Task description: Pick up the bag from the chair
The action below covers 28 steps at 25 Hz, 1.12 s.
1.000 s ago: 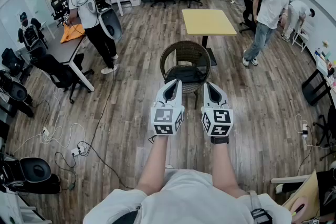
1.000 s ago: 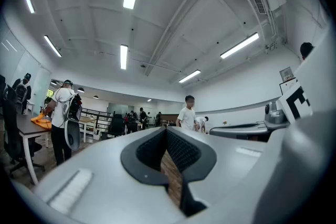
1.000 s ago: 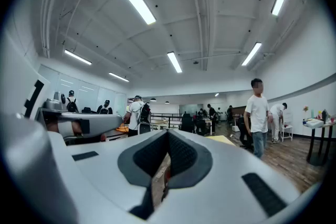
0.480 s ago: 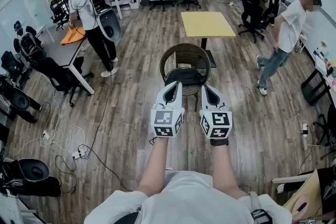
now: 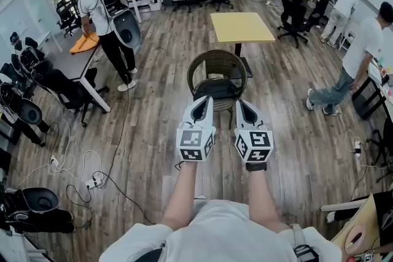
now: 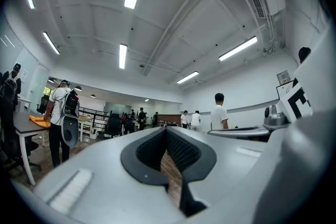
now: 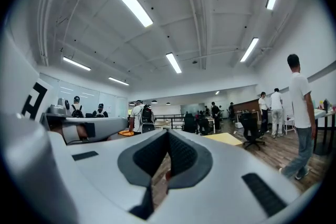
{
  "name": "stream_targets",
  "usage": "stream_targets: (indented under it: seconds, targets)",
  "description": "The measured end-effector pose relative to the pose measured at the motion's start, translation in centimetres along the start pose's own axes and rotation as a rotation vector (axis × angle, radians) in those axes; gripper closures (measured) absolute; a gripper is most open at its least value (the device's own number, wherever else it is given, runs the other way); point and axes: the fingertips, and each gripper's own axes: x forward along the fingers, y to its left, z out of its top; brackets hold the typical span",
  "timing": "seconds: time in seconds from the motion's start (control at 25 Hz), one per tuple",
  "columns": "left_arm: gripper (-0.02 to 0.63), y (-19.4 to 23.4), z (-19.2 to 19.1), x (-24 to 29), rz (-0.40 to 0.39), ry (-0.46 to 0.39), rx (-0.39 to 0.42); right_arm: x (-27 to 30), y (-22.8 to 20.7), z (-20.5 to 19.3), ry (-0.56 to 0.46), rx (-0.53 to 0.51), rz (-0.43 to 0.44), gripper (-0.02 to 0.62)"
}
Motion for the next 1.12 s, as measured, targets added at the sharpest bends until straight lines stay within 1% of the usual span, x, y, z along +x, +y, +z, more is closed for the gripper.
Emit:
stream_targets:
  seconds: [0.2, 0.52, 0.72, 0.88, 1.0, 1.12]
  targets:
    - [0.597, 0.6, -0.4, -0.3, -0.014, -0.006, -0.002, 0.3, 1.2, -0.6, 0.005, -0.013, -0.003, 0.588]
    - [0.597, 2.2, -0.2, -0.9, -0.038, -0.012, 0.003, 1.3, 2.5, -0.5, 0.002, -0.013, -0.03, 0.588]
    - [0.597, 3.5, -0.9, -2.1, -0.043, -0.007, -0.009, 1.6, 4.9, -1.2, -0.002, 0.01, -0.022, 0.588]
    - [0.597, 5.0, -1.5, -2.3, -0.032, -0.009, -0.01, 2.5, 6.6, -2.3, 0.009, -0.011, 0.005, 0.588]
    - [0.597, 6.0, -2.0, -1.9, -0.021, -0.005, -0.004, 3.3, 6.6, -3.0, 0.018, -0.008, 0.011, 0.588]
    - [0.597, 6.9, -2.5, -0.7, -0.02, 0.01, -0.01, 4.9, 5.8, -2.9, 0.012, 0.013, 0.007, 0.588]
